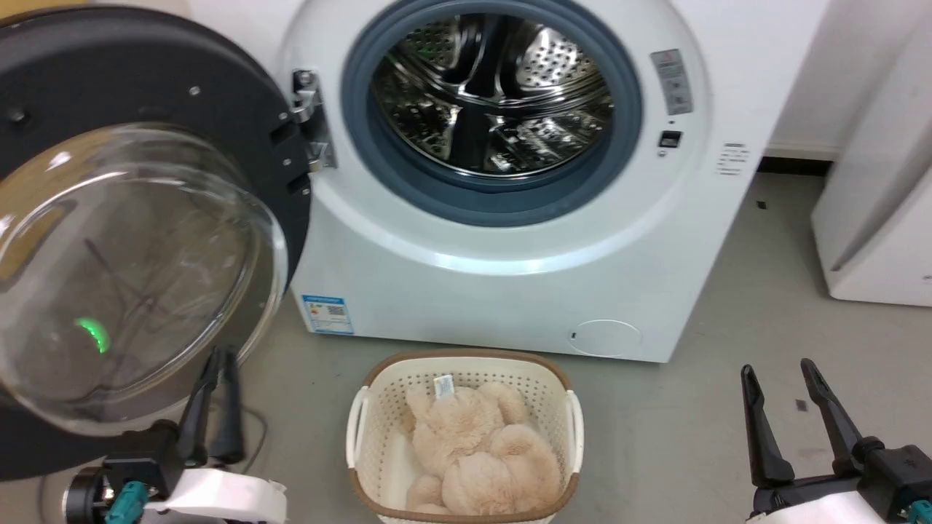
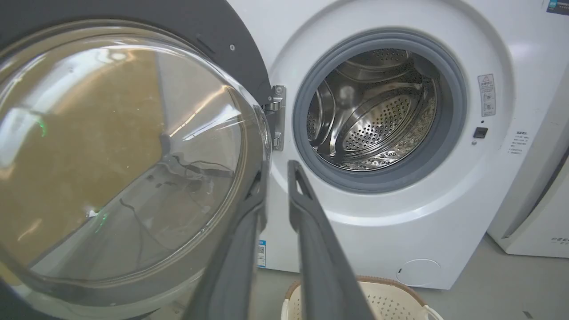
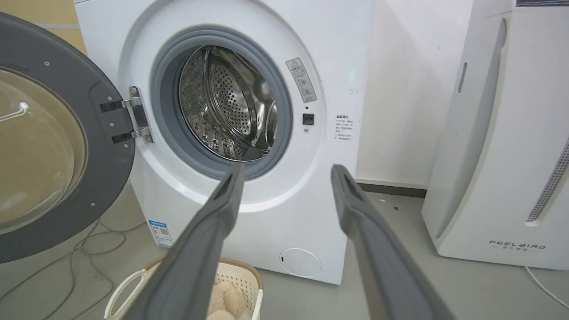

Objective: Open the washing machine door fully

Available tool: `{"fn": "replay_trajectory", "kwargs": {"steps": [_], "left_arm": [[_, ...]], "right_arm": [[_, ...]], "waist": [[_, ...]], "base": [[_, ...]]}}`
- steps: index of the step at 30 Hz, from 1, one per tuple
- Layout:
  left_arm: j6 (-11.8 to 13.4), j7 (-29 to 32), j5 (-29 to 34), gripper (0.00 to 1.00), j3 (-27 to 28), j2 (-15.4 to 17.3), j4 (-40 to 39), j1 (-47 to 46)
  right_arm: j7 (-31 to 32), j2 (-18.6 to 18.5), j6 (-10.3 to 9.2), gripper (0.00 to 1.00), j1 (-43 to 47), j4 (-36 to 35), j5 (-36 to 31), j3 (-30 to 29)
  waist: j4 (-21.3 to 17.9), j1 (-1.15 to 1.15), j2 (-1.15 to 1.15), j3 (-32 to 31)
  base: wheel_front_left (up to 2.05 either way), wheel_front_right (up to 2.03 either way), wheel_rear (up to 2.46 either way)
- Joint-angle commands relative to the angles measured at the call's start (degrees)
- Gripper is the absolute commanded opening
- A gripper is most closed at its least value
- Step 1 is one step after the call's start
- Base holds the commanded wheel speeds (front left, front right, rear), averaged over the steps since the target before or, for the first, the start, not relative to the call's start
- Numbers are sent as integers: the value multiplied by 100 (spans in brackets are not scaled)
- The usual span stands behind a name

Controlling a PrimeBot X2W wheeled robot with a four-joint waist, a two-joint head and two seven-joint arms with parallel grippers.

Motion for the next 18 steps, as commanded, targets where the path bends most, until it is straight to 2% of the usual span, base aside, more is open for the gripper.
{"fn": "replay_trajectory", "kwargs": {"steps": [1,11,18], "left_arm": [[-15,10,27,100,-47,-33,32,65],[-6,10,19,100,-235,-74,243,129],[40,10,37,100,-220,-92,262,164]], "right_arm": [[-22,14,3,100,100,-42,2,12],[-22,14,3,100,167,-91,-13,85],[-22,14,3,100,178,-93,-26,113]], "waist": [[-101,1,0,-16],[-523,1,0,-31],[-675,1,0,-10]], "base": [[0,0,0],[0,0,0],[0,0,0]]}}
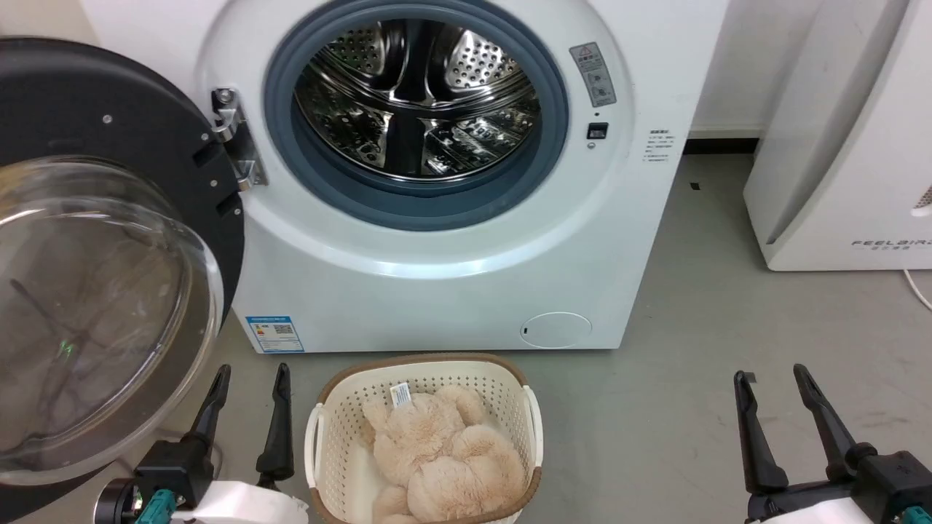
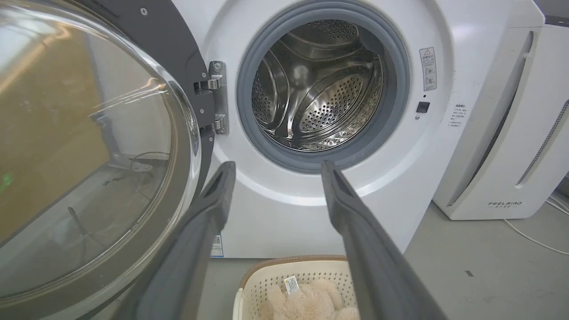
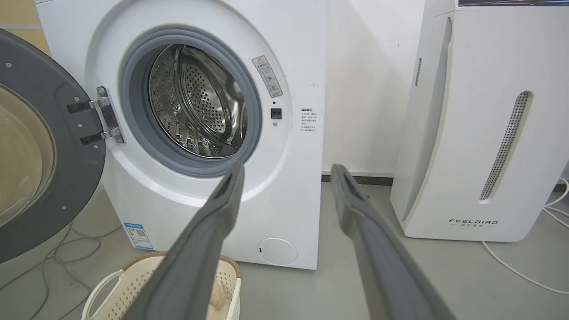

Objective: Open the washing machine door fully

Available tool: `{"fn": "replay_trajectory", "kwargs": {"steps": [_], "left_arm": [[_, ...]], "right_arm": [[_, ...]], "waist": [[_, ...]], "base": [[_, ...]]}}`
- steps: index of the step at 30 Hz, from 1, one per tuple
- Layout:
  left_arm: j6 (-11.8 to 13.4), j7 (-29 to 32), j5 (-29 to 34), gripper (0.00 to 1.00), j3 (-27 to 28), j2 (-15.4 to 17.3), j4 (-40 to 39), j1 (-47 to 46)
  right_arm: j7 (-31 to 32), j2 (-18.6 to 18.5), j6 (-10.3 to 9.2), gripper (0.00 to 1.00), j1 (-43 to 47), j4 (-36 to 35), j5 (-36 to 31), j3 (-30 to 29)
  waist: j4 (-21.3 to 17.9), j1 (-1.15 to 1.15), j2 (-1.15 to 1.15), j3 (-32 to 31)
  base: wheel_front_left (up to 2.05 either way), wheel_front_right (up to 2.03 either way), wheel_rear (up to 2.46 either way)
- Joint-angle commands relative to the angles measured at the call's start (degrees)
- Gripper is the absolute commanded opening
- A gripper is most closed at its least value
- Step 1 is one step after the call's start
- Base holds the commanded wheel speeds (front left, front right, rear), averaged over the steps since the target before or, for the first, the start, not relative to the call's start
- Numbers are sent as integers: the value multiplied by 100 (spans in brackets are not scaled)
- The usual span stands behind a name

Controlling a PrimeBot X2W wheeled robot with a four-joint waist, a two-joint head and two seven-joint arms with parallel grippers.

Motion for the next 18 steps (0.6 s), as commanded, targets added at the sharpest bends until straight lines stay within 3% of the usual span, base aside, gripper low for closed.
{"fn": "replay_trajectory", "kwargs": {"steps": [1,2,3,18], "left_arm": [[50,10,53,100,24,1,34,81],[57,10,86,100,16,1,57,90],[61,0,78,0,3,-2,50,29],[107,124,139,0,-47,-5,-14,32]], "right_arm": [[-22,14,5,100,83,-25,-25,9],[-22,14,5,100,82,-20,-26,10],[0,0,0,0,0,1,0,-2],[127,0,0,0,-45,1,-37,20]], "waist": [[-21,0,0,6],[-31,0,0,8],[-32,0,0,8],[-26,0,0,11]], "base": [[0,0,0],[0,0,0],[0,0,0],[0,0,0]]}}
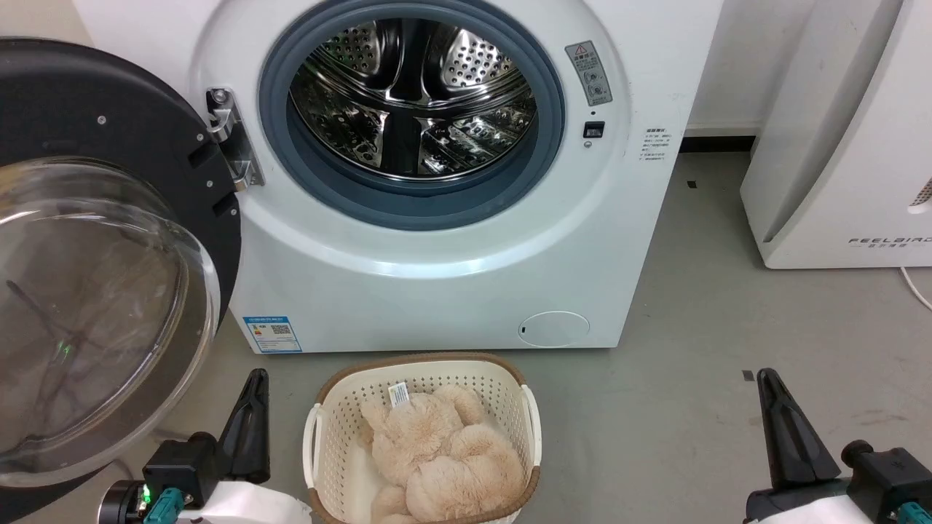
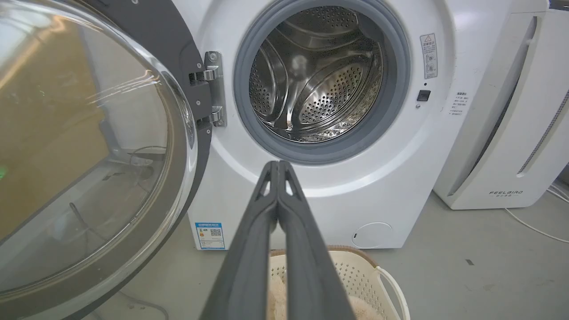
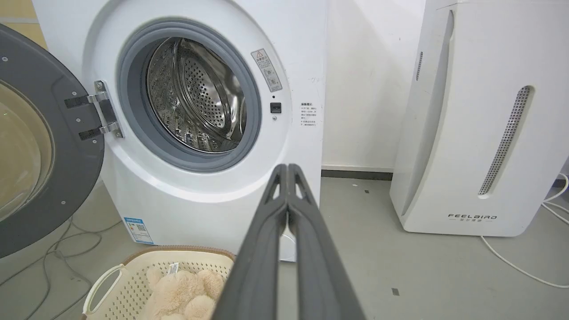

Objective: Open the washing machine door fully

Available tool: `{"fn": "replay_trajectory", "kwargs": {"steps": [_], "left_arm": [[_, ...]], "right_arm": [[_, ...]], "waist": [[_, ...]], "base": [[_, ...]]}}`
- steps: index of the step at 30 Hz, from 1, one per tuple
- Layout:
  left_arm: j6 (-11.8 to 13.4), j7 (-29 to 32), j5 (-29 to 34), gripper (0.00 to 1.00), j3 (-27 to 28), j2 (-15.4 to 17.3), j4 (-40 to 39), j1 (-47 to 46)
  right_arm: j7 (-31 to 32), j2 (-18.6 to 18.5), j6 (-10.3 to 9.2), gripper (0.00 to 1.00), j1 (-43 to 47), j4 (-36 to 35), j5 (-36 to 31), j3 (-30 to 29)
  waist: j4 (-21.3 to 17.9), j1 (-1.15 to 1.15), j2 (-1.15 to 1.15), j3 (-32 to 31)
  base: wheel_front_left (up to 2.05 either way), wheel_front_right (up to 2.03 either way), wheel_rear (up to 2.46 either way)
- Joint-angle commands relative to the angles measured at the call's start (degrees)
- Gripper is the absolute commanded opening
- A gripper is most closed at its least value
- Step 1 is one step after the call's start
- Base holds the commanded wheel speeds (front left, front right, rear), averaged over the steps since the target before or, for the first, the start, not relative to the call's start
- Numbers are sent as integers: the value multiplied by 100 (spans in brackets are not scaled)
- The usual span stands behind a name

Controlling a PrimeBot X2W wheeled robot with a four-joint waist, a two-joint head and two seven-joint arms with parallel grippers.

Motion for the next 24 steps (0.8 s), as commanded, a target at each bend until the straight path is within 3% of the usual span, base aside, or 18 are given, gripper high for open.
{"fn": "replay_trajectory", "kwargs": {"steps": [1,24], "left_arm": [[46,22,43,0,-12,1,-44,1],[157,300,138,0,-97,-1,-203,2]], "right_arm": [[24,1,0,0,-36,-9,-36,16],[295,4,1,0,-119,-22,-121,77]], "waist": [[1,0,0,0],[24,0,0,3]], "base": [[0,0,0],[0,0,0]]}}
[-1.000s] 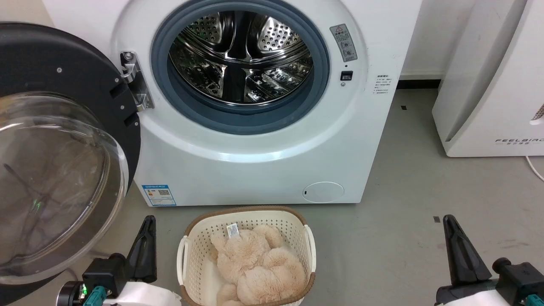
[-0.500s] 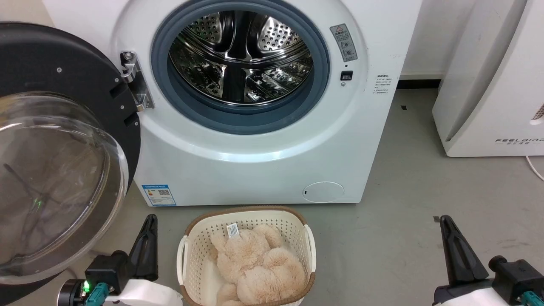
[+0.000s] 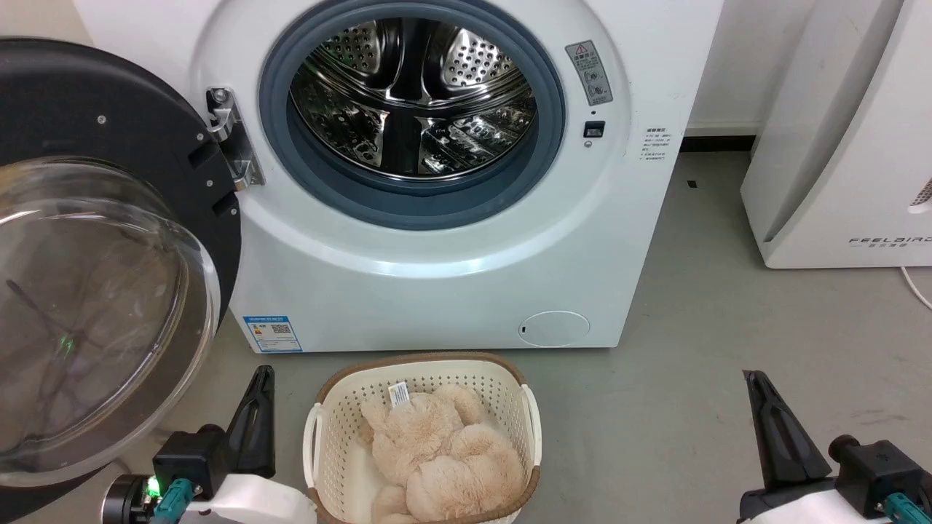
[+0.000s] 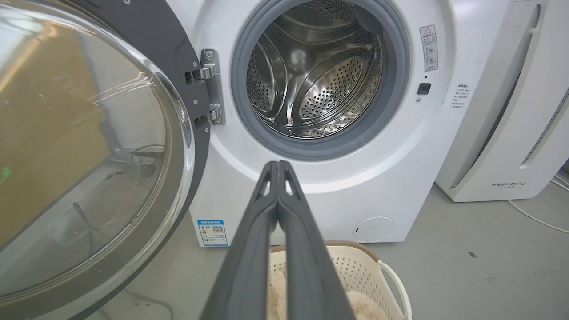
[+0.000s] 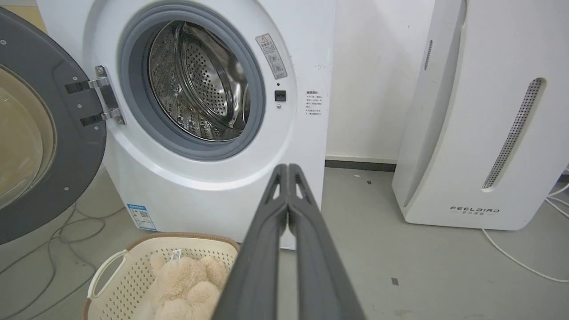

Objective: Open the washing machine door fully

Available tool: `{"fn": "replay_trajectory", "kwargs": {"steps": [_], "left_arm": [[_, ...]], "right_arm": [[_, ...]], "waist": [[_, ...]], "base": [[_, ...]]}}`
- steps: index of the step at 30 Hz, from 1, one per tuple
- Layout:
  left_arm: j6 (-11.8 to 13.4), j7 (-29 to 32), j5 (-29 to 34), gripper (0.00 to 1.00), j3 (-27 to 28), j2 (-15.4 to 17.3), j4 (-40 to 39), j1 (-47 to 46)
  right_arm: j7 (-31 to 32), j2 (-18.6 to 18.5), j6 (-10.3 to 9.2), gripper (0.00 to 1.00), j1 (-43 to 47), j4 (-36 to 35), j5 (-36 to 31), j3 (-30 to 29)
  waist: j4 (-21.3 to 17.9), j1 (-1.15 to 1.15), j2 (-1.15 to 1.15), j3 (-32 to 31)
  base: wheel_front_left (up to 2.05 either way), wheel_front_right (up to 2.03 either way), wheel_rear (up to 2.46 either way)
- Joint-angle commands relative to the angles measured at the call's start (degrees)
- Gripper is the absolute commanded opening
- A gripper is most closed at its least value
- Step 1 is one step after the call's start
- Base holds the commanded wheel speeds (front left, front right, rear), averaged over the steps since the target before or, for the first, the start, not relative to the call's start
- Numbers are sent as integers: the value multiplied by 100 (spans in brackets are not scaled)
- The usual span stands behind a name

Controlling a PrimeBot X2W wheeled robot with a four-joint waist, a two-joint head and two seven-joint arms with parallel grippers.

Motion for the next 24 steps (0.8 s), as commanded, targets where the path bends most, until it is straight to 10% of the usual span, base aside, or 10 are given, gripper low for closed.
{"fn": "replay_trajectory", "kwargs": {"steps": [1,24], "left_arm": [[32,22,41,0,-7,3,-38,2],[144,300,135,0,-93,1,-197,3]], "right_arm": [[38,4,1,0,-97,-21,-55,15],[309,7,2,0,-179,-34,-140,76]], "waist": [[1,0,0,0],[23,0,0,3]], "base": [[0,0,0],[0,0,0]]}}
